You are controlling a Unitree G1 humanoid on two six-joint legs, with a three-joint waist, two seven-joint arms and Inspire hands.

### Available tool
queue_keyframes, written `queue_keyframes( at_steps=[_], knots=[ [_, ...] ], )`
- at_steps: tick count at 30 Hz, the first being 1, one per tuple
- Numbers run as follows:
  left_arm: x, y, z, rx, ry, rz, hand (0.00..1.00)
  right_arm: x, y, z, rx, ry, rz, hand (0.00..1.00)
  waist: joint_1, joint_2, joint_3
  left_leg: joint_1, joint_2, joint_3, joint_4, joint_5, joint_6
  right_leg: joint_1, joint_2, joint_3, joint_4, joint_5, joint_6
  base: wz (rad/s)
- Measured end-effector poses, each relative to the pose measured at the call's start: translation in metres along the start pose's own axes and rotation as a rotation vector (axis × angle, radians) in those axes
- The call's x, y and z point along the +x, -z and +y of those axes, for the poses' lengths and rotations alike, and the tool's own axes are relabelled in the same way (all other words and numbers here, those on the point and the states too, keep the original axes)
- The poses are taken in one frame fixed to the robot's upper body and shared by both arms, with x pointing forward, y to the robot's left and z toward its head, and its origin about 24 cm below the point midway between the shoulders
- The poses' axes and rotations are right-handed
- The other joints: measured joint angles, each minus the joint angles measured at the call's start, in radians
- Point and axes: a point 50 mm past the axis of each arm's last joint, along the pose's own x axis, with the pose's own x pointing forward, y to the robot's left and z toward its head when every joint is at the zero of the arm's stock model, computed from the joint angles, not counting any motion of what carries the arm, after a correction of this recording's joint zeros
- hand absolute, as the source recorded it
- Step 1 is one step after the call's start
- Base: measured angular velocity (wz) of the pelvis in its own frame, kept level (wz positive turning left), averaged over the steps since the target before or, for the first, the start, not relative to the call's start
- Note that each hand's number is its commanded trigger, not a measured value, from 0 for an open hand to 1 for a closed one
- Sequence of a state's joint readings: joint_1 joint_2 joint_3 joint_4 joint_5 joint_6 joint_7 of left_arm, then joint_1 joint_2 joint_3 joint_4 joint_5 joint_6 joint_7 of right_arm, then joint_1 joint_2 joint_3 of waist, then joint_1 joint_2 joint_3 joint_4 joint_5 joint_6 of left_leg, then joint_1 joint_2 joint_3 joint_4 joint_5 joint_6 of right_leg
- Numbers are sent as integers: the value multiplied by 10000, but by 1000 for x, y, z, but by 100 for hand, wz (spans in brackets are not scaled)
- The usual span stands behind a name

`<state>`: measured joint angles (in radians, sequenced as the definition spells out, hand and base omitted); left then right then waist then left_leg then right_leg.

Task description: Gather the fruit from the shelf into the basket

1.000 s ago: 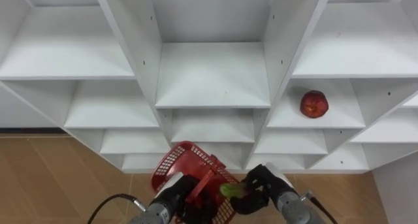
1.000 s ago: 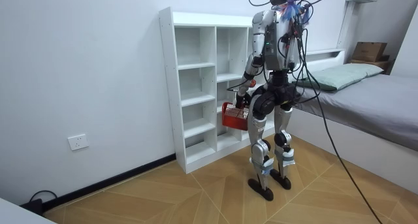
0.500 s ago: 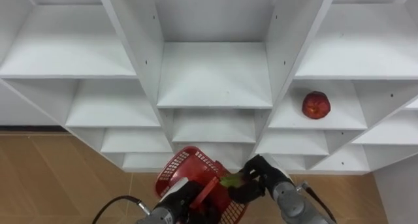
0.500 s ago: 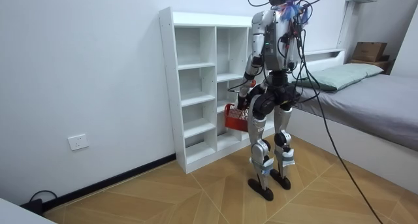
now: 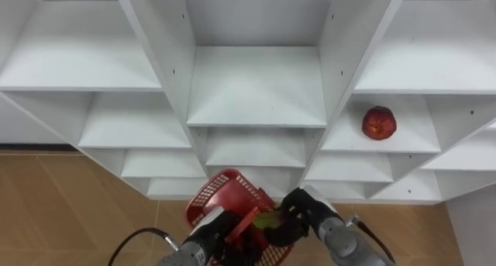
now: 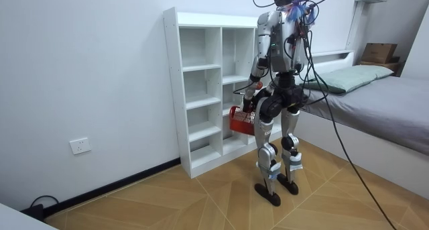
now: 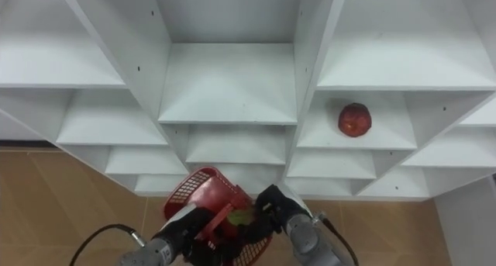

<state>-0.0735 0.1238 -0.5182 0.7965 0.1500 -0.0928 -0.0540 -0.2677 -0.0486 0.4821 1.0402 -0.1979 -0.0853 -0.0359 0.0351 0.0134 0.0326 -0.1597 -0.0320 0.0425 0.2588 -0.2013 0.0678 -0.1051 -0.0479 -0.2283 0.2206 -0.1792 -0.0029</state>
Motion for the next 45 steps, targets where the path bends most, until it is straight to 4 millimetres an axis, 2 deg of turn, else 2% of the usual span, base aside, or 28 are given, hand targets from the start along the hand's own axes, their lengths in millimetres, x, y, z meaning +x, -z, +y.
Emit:
queue_keyframes(
  at_steps=[5, 14, 15, 16, 17, 23, 45],
  knots=[
    [0, 0, 0, 1, 10, -5, 100, 1, -3, 2, -47, -237, -94, 100, -8, 2, -2, 22, 0, -3, 0, 1, -1, 11, -1, -11, 0, 0, 0, 0],
    [1, 0, -4, -5, 143, 31, 100, 0, 6, 7, 23, -488, 313, 100, -18, 5, -3, 157, 1, -5, 4, 1, -1, 180, -9, -152, -10, 0, 0, 0],
    [1, 0, -4, -9, 155, 25, 100, 0, 7, 7, 25, -525, 361, 59, -13, 5, -3, 154, 1, -5, 6, 1, -1, 179, -9, -163, -7, 0, 0, 0],
    [1, -1, -5, -26, 177, 10, 100, -1, 9, 8, 39, -581, 412, 3, -5, 6, -4, 152, 1, -4, 9, 1, -1, 179, -6, -164, -3, 0, 0, 0],
    [1, -1, -5, -30, 184, 7, 100, -1, 9, 9, 51, -595, 426, 0, -3, 6, -4, 151, 1, -4, 9, 1, -1, 180, -5, -164, 0, 0, 0, 0],
    [2, -3, -8, -84, 311, -49, 100, -2, 11, 10, 285, -615, 478, 0, -1, 45, -40, 156, 1, -3, 9, 1, -1, 182, 8, -173, 13, 0, 0, 0],
    [2, -1, -9, -144, 428, 42, 100, -3, 13, 14, 387, -946, 520, 0, -7, -23, -49, 247, 7, 84, 2, 2, 0, 222, 2, 50, 22, 0, -1, -1]
  ],
)
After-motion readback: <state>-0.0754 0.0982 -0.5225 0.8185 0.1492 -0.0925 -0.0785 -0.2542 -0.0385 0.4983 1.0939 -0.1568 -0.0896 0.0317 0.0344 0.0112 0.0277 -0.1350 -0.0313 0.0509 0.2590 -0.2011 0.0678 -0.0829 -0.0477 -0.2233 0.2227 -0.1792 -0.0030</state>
